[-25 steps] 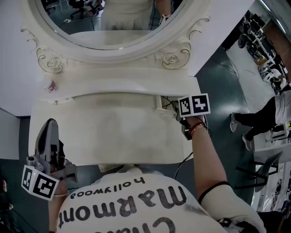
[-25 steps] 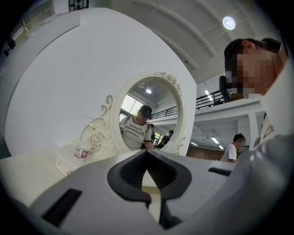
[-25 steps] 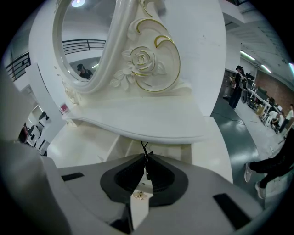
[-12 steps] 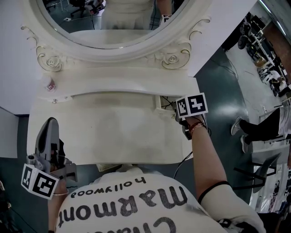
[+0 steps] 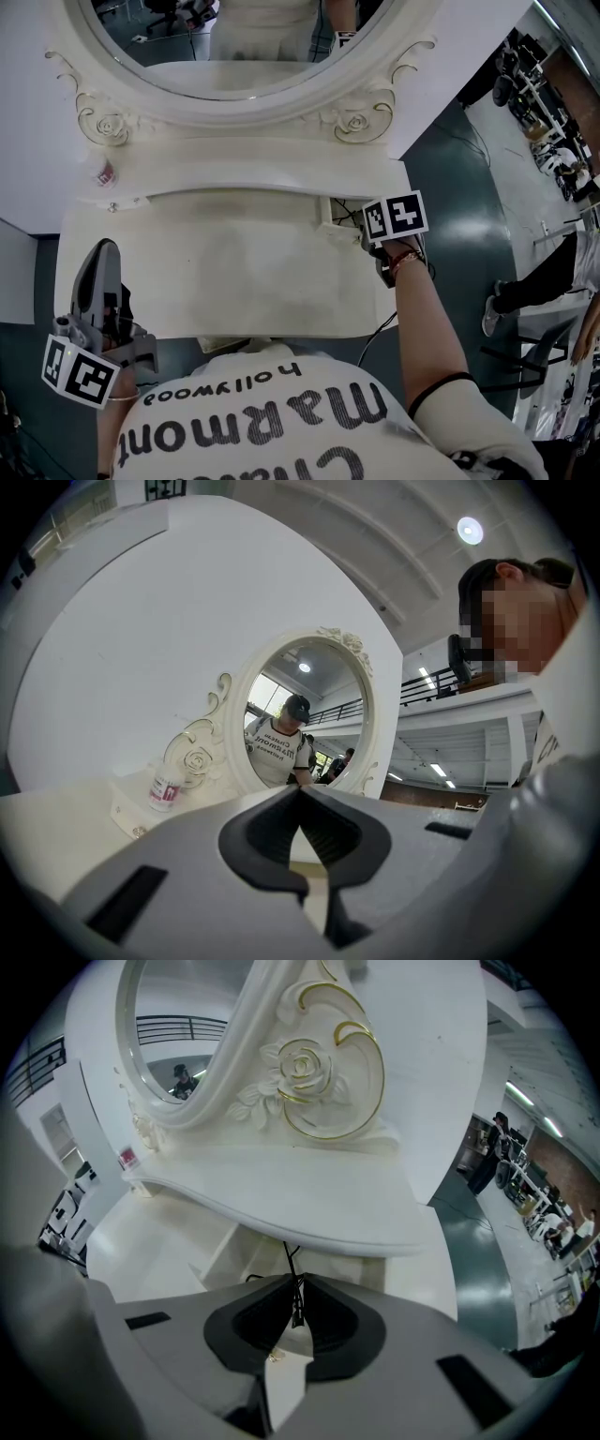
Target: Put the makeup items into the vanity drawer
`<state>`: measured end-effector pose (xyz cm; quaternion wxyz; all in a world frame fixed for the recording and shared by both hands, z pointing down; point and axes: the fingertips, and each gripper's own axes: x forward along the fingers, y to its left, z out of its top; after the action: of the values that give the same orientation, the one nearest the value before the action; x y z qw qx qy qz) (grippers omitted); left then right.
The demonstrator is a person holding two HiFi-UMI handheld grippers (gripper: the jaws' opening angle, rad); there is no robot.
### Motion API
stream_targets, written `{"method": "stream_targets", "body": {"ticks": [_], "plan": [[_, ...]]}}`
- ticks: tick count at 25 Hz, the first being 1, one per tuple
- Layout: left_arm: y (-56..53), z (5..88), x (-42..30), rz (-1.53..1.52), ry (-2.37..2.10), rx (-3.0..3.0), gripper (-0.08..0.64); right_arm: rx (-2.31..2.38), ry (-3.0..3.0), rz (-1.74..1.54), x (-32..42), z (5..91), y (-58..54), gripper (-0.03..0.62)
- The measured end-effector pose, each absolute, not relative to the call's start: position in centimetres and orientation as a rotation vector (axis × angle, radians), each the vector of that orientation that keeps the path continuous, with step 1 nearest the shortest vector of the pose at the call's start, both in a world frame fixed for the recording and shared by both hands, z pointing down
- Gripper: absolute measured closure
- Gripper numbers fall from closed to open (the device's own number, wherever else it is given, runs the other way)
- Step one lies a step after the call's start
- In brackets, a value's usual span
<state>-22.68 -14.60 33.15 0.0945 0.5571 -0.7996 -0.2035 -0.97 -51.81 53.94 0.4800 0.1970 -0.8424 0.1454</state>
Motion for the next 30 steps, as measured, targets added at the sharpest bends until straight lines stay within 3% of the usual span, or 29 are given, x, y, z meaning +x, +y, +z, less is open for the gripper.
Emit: {"method": "stream_targets", "body": {"ticks": [30], "plan": [[-15.14,33.70,-22.73,-0.607,-2.348,1.661,0.552,0.555,-2.100,0.443,-0.14,53.64,-52.70,0.489]]}}
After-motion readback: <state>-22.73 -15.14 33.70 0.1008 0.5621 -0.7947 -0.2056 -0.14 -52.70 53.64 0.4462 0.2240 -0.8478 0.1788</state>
